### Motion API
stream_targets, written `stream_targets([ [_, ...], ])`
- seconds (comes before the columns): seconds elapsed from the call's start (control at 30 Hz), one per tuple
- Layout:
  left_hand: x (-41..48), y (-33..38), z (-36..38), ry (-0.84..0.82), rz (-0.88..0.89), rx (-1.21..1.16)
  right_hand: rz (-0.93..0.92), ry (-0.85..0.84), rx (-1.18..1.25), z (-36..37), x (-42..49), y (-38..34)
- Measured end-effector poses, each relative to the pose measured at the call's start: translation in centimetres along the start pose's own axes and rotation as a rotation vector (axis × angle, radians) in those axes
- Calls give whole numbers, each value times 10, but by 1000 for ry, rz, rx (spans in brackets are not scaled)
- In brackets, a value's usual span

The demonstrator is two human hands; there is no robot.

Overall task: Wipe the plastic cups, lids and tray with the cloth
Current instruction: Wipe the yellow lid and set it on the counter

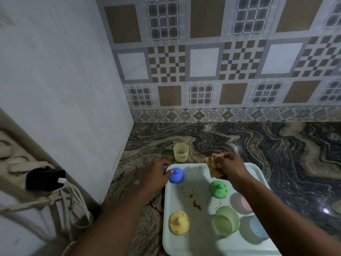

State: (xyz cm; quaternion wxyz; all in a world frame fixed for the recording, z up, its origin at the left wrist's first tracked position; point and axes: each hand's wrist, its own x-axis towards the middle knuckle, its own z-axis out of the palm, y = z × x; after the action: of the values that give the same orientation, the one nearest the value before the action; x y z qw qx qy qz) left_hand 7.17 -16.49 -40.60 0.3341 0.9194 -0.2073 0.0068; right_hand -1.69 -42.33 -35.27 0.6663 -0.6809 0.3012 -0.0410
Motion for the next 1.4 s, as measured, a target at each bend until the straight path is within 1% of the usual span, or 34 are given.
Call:
stream_targets([
  [0.07,-9,4,-2,4,3,3,8,-8,10,-4,-7,0],
  [0.17,-22,13,-4,-73,8,8,4,-9,-9,-7,-19,0],
  [0.4,-62,39,-3,-356,-35,-13,20,0,-5,-6,-40,8],
  [0.57,-78,55,-15,-663,-42,59,17,1,-4,-6,-47,15],
  [0.67,-83,57,-19,-726,-28,133,21,-13,13,-5,-57,14],
  [0.73,-86,57,-17,-710,-10,179,45,-56,25,-2,-66,11],
  [0.9,-91,60,-10,-609,24,310,111,-168,18,1,-86,6],
  [0.97,-94,58,-8,-559,9,300,126,-180,-3,2,-87,9],
  [1.03,-96,56,-7,-496,-21,232,124,-162,0,4,-87,12],
  [1.13,-92,57,-9,-320,-39,79,26,-96,-58,9,-90,12],
  [1.23,-78,73,-14,-151,-1,-34,-105,-65,-104,16,-93,9],
  [1.33,-65,96,-19,-8,88,-107,-201,-76,-163,22,-92,8],
  [1.4,-58,109,-20,53,190,-113,-214,-91,-118,24,-89,7],
])
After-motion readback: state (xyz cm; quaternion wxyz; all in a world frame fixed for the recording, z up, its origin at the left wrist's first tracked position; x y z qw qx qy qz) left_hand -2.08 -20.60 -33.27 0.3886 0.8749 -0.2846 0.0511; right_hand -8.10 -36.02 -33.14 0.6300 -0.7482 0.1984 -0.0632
